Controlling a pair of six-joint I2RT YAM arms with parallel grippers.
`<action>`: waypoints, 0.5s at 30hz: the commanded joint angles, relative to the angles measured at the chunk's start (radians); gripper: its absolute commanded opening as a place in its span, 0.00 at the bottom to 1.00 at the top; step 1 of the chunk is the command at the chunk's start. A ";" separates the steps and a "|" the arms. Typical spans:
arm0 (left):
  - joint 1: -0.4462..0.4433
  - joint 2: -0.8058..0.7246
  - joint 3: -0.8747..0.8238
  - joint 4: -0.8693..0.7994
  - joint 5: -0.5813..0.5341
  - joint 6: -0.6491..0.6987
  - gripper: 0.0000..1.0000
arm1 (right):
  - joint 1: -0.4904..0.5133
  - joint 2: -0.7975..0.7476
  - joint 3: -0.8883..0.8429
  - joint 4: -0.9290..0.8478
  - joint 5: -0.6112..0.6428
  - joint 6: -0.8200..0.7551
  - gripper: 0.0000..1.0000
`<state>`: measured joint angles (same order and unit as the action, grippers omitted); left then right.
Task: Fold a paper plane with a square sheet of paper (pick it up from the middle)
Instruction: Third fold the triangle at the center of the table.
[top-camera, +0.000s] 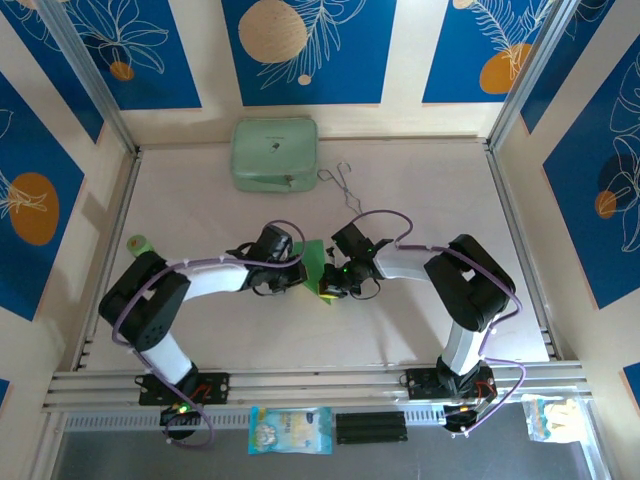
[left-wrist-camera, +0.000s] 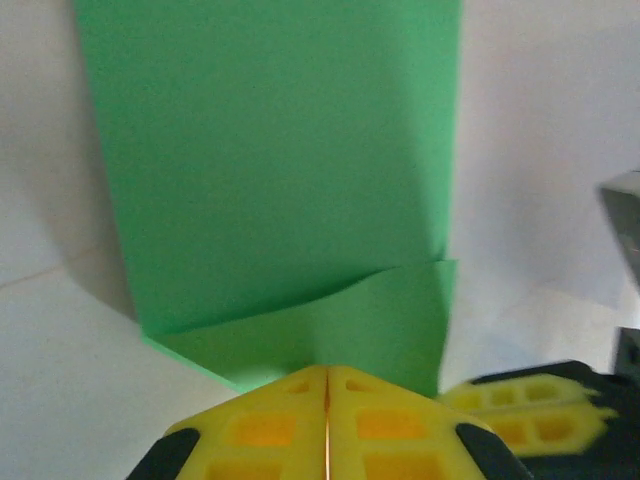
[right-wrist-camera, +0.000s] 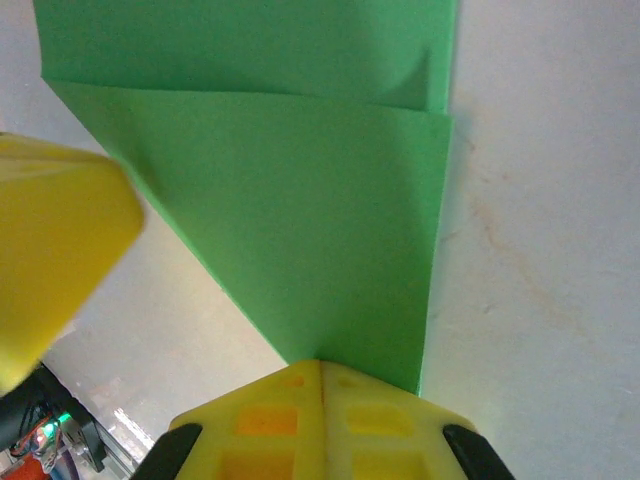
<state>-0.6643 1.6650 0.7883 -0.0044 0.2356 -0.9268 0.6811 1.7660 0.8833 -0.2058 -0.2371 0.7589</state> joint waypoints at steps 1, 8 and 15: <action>-0.002 0.028 0.025 -0.014 0.000 -0.011 0.09 | 0.004 0.005 -0.039 -0.106 0.033 -0.018 0.05; -0.002 0.048 0.028 -0.087 -0.045 -0.017 0.08 | 0.003 -0.072 0.025 -0.073 -0.013 -0.073 0.07; -0.002 0.074 0.048 -0.137 -0.057 -0.032 0.08 | 0.007 0.008 0.091 -0.090 -0.022 -0.107 0.07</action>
<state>-0.6643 1.7042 0.8257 -0.0589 0.2230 -0.9428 0.6811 1.7390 0.9466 -0.2634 -0.2363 0.6849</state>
